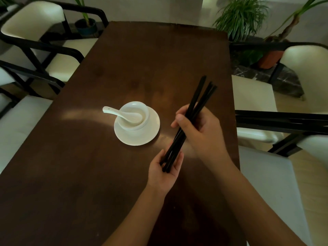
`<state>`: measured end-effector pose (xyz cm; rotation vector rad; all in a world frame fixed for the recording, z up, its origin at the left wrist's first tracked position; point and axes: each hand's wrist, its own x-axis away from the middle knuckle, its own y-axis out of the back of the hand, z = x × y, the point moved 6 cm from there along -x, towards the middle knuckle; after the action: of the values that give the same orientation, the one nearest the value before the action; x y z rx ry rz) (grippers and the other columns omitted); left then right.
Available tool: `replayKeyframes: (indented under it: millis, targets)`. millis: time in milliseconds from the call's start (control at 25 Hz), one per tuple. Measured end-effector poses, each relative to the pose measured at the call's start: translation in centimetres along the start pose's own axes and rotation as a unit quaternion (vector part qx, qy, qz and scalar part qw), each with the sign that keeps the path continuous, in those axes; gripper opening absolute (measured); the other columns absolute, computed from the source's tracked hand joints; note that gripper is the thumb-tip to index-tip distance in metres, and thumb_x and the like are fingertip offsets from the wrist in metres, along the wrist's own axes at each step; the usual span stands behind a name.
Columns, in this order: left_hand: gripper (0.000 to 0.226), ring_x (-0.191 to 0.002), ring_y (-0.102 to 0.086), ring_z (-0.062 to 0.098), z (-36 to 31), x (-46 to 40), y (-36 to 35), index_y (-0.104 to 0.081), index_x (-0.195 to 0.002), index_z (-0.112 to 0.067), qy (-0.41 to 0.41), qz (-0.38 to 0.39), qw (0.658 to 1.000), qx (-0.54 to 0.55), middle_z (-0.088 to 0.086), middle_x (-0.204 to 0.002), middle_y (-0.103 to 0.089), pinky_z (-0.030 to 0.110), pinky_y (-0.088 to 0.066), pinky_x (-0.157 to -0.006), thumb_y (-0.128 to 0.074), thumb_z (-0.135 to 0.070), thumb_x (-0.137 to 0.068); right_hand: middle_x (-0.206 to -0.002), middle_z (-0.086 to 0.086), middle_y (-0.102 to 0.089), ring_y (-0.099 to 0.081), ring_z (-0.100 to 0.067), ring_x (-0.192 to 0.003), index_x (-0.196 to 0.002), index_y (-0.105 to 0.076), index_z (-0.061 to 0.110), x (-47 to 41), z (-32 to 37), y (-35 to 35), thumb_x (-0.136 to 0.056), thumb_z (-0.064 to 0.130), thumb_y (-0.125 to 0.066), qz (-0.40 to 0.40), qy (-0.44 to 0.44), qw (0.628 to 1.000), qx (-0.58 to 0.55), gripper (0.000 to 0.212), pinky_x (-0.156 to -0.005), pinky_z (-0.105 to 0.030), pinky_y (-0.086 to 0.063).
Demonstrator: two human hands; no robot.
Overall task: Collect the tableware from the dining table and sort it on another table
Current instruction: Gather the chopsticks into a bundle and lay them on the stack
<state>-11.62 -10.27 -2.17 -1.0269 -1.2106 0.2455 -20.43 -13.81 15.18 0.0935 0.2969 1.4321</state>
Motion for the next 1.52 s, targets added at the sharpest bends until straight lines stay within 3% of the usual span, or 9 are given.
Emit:
replayKeyframes:
  millis: [160,360,520,680,840,960,1200,1360,1520]
  targets:
    - [0.033,-0.078,-0.072,0.032,-0.5,-0.3,0.7,-0.054,-0.123,0.000,-0.027,-0.053,0.998,0.019,0.024,-0.092,-0.071,0.039,-0.061,-0.067,-0.044,-0.012,-0.094,-0.073,0.013,-0.057,-0.058,0.001,-0.076,-0.076,-0.052,0.031,0.0,-0.8,-0.7,-0.090,0.033,-0.049,0.011,-0.001,0.996,0.089,0.013,-0.064,-0.011,-0.049]
    - [0.037,-0.102,-0.065,0.036,-1.1,0.2,0.4,-0.056,-0.120,0.001,-0.024,-0.010,0.999,0.027,0.025,-0.114,-0.064,0.043,-0.053,-0.089,-0.042,-0.010,-0.088,-0.071,0.011,-0.054,-0.056,0.005,-0.068,-0.077,-0.056,0.017,0.5,-1.0,-1.2,-0.095,0.020,-0.045,0.033,0.017,0.998,0.058,0.021,-0.061,-0.005,-0.044]
    - [0.035,-0.061,-0.069,0.020,-1.3,0.7,1.7,-0.062,-0.106,-0.001,0.022,-0.015,0.987,-0.159,0.014,-0.080,-0.070,0.023,-0.051,-0.046,-0.033,-0.018,-0.095,-0.068,0.012,-0.059,-0.057,0.003,-0.065,-0.070,-0.056,0.026,-0.8,-2.0,-0.4,-0.094,0.025,-0.045,-0.004,-0.008,1.000,0.025,0.027,-0.062,-0.007,-0.045]
    - [0.028,-0.032,-0.033,0.004,-4.4,2.5,4.0,-0.058,-0.097,-0.003,-0.037,-0.026,0.929,-0.367,0.003,-0.059,-0.056,0.015,-0.026,-0.031,-0.034,-0.018,-0.097,-0.065,0.006,-0.060,-0.050,0.001,-0.052,-0.069,-0.059,0.021,-2.2,-7.9,-0.3,-0.095,0.025,-0.045,-0.056,-0.172,0.981,-0.063,0.029,-0.049,-0.009,-0.042]
    - [0.030,-0.034,-0.033,0.004,-9.3,3.4,6.8,-0.057,-0.099,-0.001,-0.119,-0.143,0.889,-0.417,0.000,-0.055,-0.054,0.016,-0.028,-0.033,-0.035,-0.021,-0.098,-0.068,-0.002,-0.052,-0.044,-0.009,-0.049,-0.080,-0.057,0.011,-1.8,-15.5,-4.7,-0.093,0.021,-0.051,-0.051,-0.387,0.908,-0.153,0.017,-0.048,-0.020,-0.039]
    - [0.030,-0.036,-0.036,0.003,-12.9,3.4,7.0,-0.061,-0.099,-0.004,-0.172,-0.188,0.855,-0.453,0.005,-0.064,-0.054,0.016,-0.030,-0.033,-0.035,-0.019,-0.098,-0.066,-0.006,-0.054,-0.045,-0.011,-0.049,-0.078,-0.054,0.008,-3.6,-18.1,-8.4,-0.090,0.014,-0.056,-0.043,-0.434,0.885,-0.160,0.013,-0.051,-0.024,-0.041]
    - [0.026,-0.046,-0.039,0.006,-18.2,1.4,5.7,-0.062,-0.100,-0.009,-0.196,-0.214,0.814,-0.503,0.006,-0.073,-0.054,0.015,-0.033,-0.038,-0.037,-0.016,-0.098,-0.067,-0.007,-0.059,-0.059,-0.022,-0.060,-0.074,-0.055,0.008,-8.1,-19.7,-11.3,-0.076,0.018,-0.063,-0.053,-0.426,0.902,0.044,0.013,-0.069,-0.040,-0.056]
    - [0.026,-0.049,-0.037,0.008,-18.7,0.2,5.5,-0.060,-0.101,-0.006,-0.180,-0.228,0.822,-0.490,0.007,-0.073,-0.053,0.014,-0.032,-0.036,-0.036,-0.012,-0.098,-0.102,-0.007,-0.061,-0.060,-0.029,-0.098,-0.108,-0.055,0.010,-8.6,-19.4,-11.1,-0.079,0.037,-0.060,-0.031,-0.405,0.896,0.181,0.041,-0.071,-0.034,-0.046]
    - [0.025,-0.047,-0.040,0.008,-18.9,-0.3,6.0,-0.061,-0.100,-0.006,-0.159,-0.231,0.832,-0.479,0.006,-0.072,-0.054,0.015,-0.035,-0.039,-0.037,-0.013,-0.097,-0.120,-0.014,-0.057,-0.057,-0.032,-0.107,-0.122,-0.046,0.010,-8.5,-19.9,-11.3,-0.083,0.050,-0.055,0.009,-0.399,0.883,0.247,0.056,-0.080,-0.039,-0.047]
